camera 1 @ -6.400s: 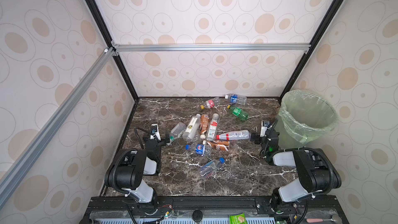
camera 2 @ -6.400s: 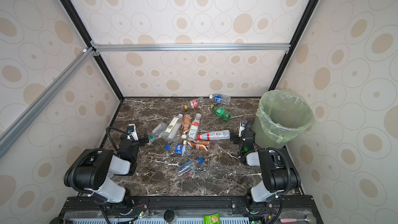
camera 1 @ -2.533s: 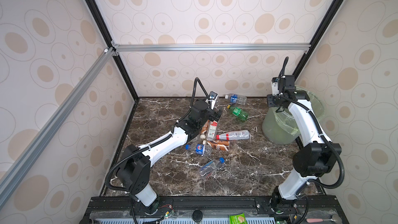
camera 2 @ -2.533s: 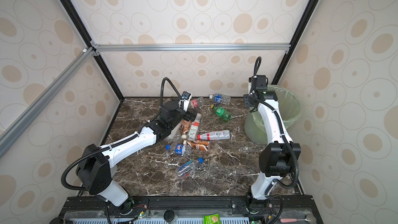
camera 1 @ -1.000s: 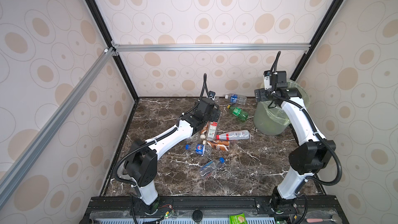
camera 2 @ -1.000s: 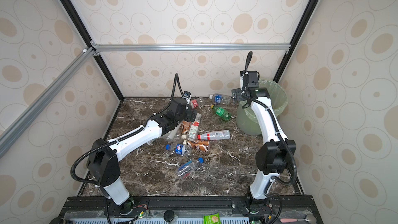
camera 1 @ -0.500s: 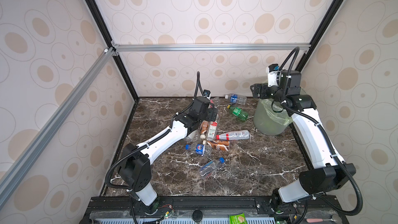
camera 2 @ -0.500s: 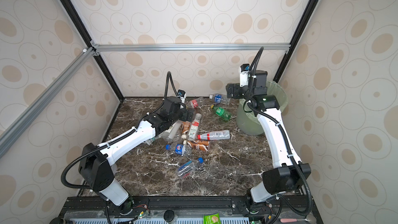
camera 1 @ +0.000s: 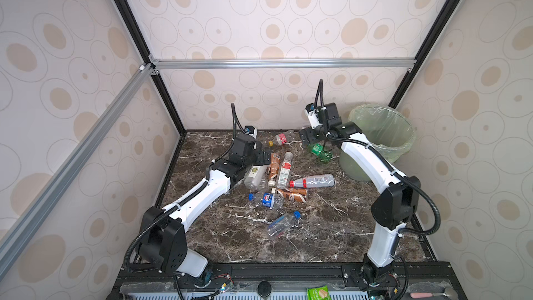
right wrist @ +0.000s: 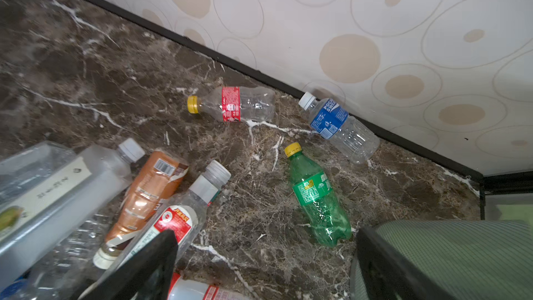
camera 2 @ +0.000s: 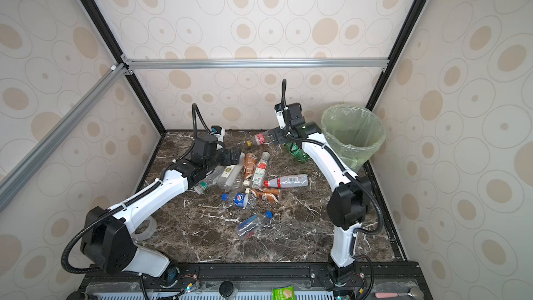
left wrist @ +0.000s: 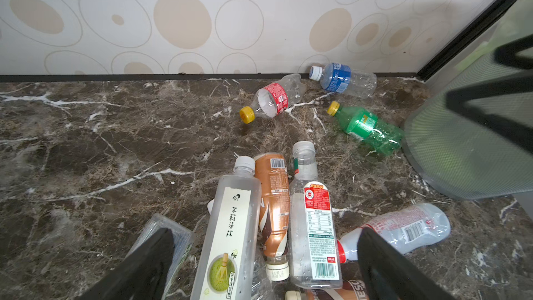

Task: Throw the plastic bottles in the bin
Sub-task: 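Reach the right gripper to the green bottle and grasp it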

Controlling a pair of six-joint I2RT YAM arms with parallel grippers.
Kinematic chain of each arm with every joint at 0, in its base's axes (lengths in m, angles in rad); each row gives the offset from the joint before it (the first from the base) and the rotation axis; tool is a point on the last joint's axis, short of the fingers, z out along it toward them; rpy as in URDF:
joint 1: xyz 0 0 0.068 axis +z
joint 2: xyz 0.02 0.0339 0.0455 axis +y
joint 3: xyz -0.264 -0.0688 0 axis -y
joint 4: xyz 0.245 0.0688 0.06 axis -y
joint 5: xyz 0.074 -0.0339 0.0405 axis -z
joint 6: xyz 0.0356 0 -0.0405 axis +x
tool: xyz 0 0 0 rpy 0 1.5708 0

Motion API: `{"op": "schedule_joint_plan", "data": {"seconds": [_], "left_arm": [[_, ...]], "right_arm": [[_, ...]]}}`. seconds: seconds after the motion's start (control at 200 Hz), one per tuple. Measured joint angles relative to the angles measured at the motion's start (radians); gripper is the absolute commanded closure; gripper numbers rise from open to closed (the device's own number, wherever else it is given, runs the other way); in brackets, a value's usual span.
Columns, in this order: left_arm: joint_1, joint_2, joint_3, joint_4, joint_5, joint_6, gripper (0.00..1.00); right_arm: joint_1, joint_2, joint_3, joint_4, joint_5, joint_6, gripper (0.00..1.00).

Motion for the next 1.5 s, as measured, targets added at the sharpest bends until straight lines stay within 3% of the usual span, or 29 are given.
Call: {"op": "schedule_joint_plan", "data": {"seconds": [0.21, 0.63, 1.235, 1.495], "left_arm": [[0.002, -0.011, -0.031, 0.083, 0.078, -0.033, 0.01], [0.002, 0.016, -0.106, 0.27, 0.238, -0.109, 0.01], [0.002, 0.097, -0.114, 0.309, 0.315, -0.142, 0.01], [0.002, 0.1, -0.122, 0.378, 0.385, -0.164, 0.01]], "right_arm": [[-0.011, 0.165, 0.04, -0.043, 0.108, -0.045, 0.0], [-0.061, 0.364, 0.143, -0.083, 0.169, -0.123, 0.01], [-0.117, 0.517, 0.242, -0.089, 0.17, -0.212, 0.14], [-0.123, 0.542, 0.246, -0.09, 0.159, -0.226, 0.26]]}}
